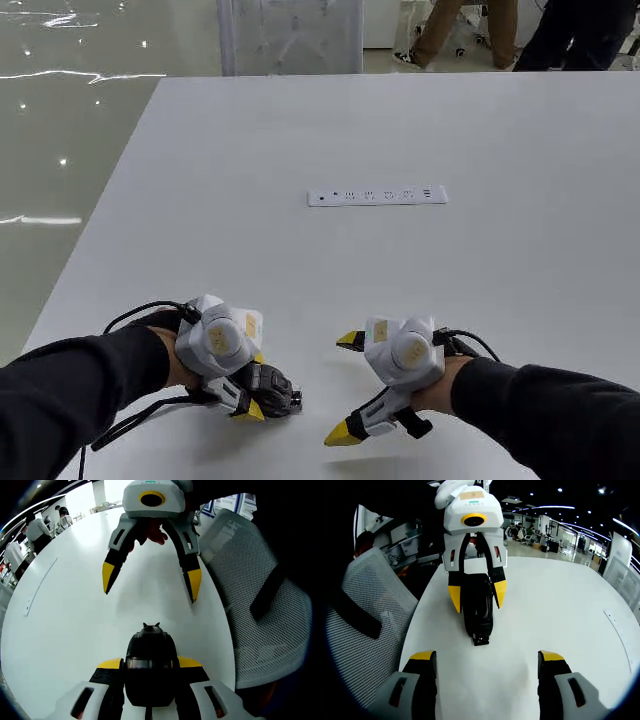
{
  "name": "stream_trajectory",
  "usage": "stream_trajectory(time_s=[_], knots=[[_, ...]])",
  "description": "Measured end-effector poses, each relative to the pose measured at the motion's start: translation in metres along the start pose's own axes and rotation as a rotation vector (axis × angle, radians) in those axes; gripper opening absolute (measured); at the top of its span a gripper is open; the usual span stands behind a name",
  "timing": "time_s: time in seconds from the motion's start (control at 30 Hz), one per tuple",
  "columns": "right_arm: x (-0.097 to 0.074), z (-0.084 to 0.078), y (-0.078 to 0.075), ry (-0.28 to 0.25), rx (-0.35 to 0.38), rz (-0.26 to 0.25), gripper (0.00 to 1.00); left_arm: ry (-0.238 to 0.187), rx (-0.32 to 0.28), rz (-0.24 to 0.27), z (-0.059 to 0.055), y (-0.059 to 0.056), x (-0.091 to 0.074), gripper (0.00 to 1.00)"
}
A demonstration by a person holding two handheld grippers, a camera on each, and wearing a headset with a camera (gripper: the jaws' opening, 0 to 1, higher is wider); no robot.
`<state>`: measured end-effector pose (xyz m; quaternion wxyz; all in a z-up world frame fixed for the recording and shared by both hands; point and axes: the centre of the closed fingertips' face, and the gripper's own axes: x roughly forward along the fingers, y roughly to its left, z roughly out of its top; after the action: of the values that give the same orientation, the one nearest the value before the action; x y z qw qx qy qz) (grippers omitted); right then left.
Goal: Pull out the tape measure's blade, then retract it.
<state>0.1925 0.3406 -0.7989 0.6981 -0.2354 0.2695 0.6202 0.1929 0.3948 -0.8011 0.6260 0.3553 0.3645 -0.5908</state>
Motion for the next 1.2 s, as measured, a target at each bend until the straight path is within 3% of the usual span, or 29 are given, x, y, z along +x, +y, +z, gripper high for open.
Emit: stream_trajectory(time_s=[0.1,0.2,0.33,0.5,0.73,0.97,1.0,1.03,1.07,1.2], knots=[[0.011,0.004,0.005,0.002,0.040,0.039,0.73,0.006,-0.001,0.014,-0.001,0.002,0.001,0.35],[0.020,0.006,0.009,0.015,0.013,0.054,0.63,0.009,-0.005,0.016,-0.001,0.001,0.001,0.35],[0.029,0.003,0.011,0.033,-0.002,0.062,0.57,-0.011,-0.019,0.023,0.000,0.002,0.001,0.35],[0.030,0.000,0.012,0.060,-0.050,0.072,0.42,-0.040,-0.041,0.031,0.001,0.002,0.000,0.35],[0.035,0.002,0.009,0.077,-0.093,0.070,0.14,-0.024,-0.033,0.031,0.000,0.003,0.001,0.35],[0.040,0.004,0.010,0.087,-0.111,0.082,0.13,-0.020,-0.035,0.037,0.000,0.002,0.001,0.35],[0.039,0.003,0.013,0.088,-0.006,0.098,0.12,-0.018,-0.033,0.035,-0.001,0.002,0.001,0.35],[0.038,0.003,0.010,0.089,-0.005,0.100,0.11,-0.018,-0.031,0.035,-0.001,0.002,0.001,0.35],[0.039,0.003,0.008,0.091,-0.068,0.096,0.10,-0.019,-0.034,0.036,-0.001,0.002,0.001,0.35],[0.038,0.002,0.011,0.099,-0.090,0.101,0.09,-0.007,-0.020,0.042,-0.001,0.001,0.001,0.35]])
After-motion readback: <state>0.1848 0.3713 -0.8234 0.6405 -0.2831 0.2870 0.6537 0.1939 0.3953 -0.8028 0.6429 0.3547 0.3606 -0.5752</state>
